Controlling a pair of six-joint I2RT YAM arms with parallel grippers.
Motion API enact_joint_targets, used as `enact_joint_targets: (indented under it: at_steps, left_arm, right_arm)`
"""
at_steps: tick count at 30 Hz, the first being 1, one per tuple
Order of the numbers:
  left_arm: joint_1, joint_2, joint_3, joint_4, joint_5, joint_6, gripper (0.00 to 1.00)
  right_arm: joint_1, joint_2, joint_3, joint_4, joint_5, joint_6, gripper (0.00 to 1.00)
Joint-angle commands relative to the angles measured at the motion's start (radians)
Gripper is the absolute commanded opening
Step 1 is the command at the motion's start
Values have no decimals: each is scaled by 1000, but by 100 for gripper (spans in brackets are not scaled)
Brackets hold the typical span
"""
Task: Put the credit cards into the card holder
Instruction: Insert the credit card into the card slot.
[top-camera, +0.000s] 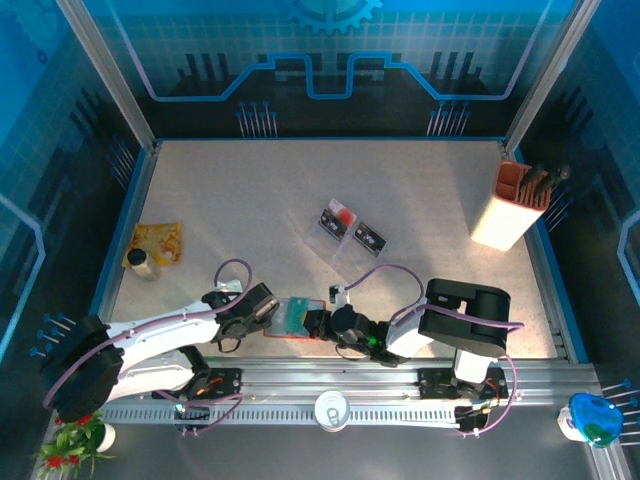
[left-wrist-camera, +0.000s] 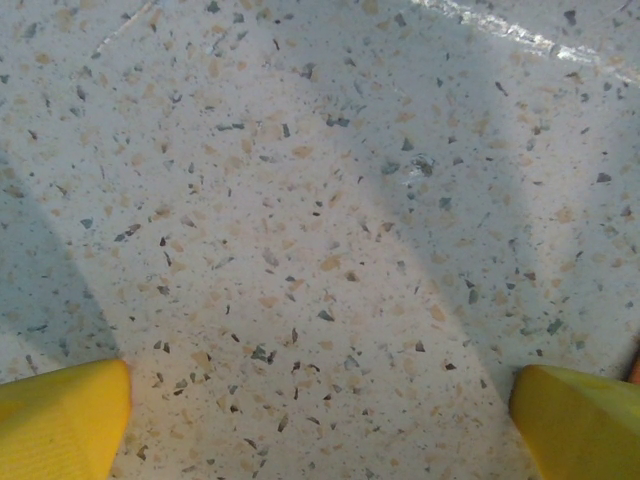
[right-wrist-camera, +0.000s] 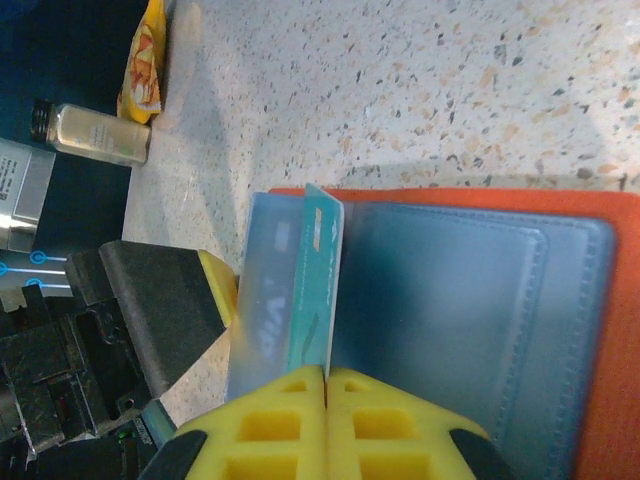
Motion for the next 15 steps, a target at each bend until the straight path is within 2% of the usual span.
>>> enact_joint_targets:
  at_steps: [1,15]
  left_arm:
    - [6,56,-71,148,120,16,99]
    - [6,84,-72,173,129,32,99]
  right_arm:
    - [18,12,5,-52,14,-13,0]
    - [44,-20,-9,-138,55,55,0]
